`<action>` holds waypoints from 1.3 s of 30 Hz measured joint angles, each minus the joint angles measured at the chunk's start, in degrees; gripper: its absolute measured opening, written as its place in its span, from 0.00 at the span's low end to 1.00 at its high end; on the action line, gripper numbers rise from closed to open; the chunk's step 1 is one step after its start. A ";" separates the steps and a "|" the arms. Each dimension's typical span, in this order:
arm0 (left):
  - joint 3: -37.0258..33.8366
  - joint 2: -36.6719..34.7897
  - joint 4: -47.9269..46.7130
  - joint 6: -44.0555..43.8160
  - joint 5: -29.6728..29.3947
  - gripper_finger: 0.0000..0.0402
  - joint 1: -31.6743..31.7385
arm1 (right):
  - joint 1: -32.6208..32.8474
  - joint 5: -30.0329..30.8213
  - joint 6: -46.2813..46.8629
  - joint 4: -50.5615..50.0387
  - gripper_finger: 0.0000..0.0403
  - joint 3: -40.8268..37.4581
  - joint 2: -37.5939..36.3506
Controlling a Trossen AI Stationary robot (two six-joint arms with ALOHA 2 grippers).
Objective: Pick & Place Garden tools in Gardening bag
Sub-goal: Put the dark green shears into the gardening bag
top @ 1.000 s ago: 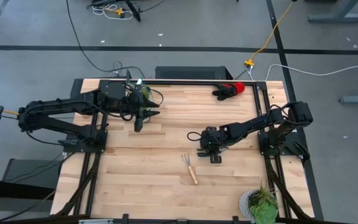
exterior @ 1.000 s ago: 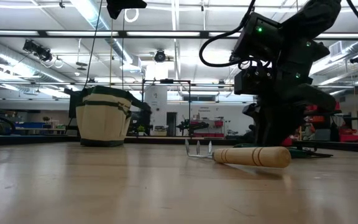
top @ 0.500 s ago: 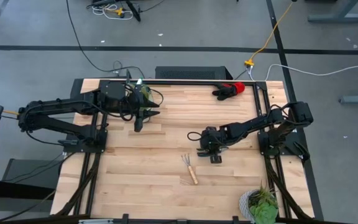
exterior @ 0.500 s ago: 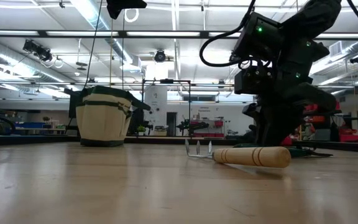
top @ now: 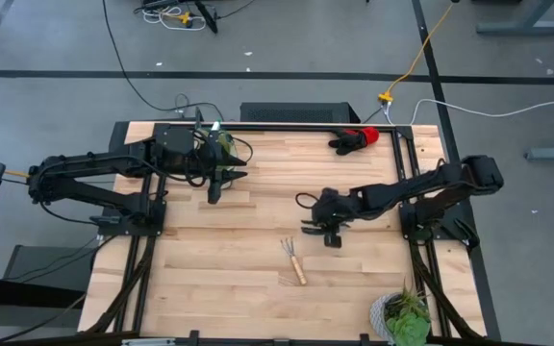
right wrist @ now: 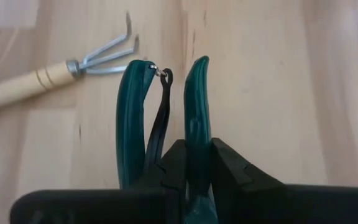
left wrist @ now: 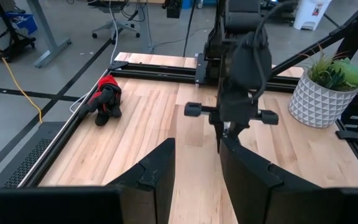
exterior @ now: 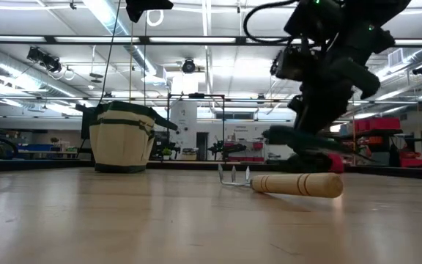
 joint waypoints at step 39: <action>-0.02 0.00 3.41 0.00 -0.01 0.33 0.00 | -6.71 10.55 5.40 17.95 0.11 0.22 -20.92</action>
